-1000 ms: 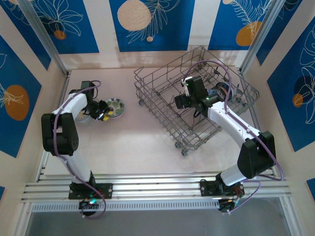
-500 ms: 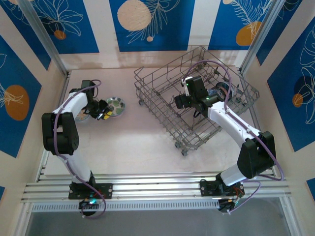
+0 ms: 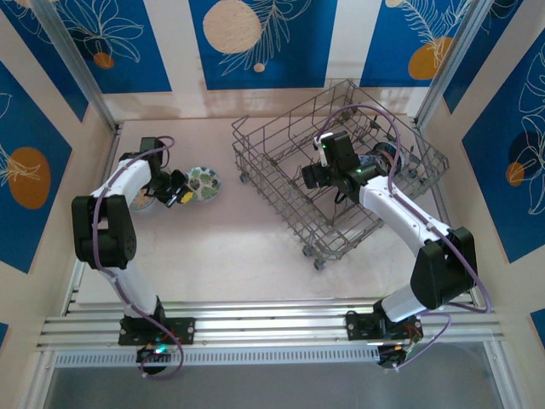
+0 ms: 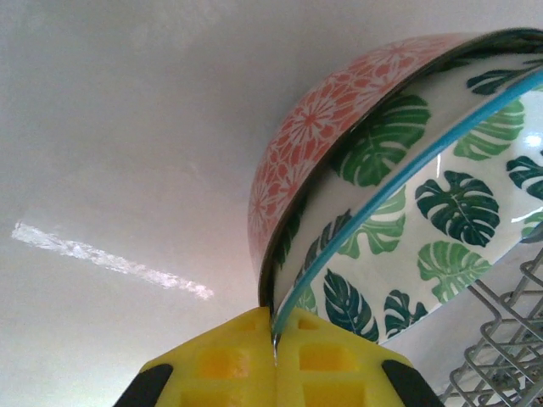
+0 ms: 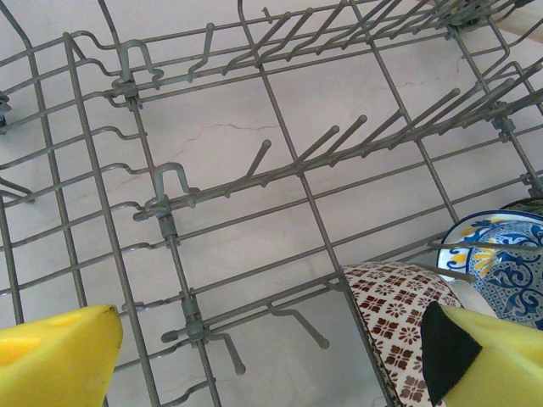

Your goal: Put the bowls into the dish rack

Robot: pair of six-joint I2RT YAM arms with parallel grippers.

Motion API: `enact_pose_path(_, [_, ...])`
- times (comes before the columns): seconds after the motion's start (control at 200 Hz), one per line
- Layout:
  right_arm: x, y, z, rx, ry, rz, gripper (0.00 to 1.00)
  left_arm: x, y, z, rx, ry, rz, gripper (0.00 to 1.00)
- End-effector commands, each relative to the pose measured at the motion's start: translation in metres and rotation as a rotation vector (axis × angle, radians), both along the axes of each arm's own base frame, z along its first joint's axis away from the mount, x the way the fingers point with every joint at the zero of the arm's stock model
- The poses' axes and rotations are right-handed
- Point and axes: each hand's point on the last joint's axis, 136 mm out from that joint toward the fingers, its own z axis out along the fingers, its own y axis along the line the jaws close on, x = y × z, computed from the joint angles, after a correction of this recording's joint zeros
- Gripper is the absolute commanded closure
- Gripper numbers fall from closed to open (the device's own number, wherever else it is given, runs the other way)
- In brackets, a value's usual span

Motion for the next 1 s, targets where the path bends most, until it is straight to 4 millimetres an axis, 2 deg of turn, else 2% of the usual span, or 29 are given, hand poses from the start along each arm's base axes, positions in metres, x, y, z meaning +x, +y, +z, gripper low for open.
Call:
enact_pose_path(0.0, [0.002, 0.007, 0.007, 0.036, -0.012, 0.005, 0.08, 0.008, -0.012, 0.023, -0.045, -0.064, -0.003, 0.96])
enact_pose_path(0.26, [-0.001, 0.008, 0.016, 0.037, -0.022, 0.008, 0.08, 0.017, -0.020, 0.038, -0.105, -0.121, -0.007, 0.98])
enact_pose_path(0.66, [-0.004, 0.014, 0.033, 0.018, -0.046, 0.017, 0.08, 0.015, -0.023, 0.050, -0.136, -0.168, -0.030, 1.00])
enact_pose_path(0.995, [-0.007, 0.022, 0.052, 0.006, -0.074, 0.026, 0.08, 0.011, -0.025, 0.068, -0.170, -0.224, -0.053, 1.00])
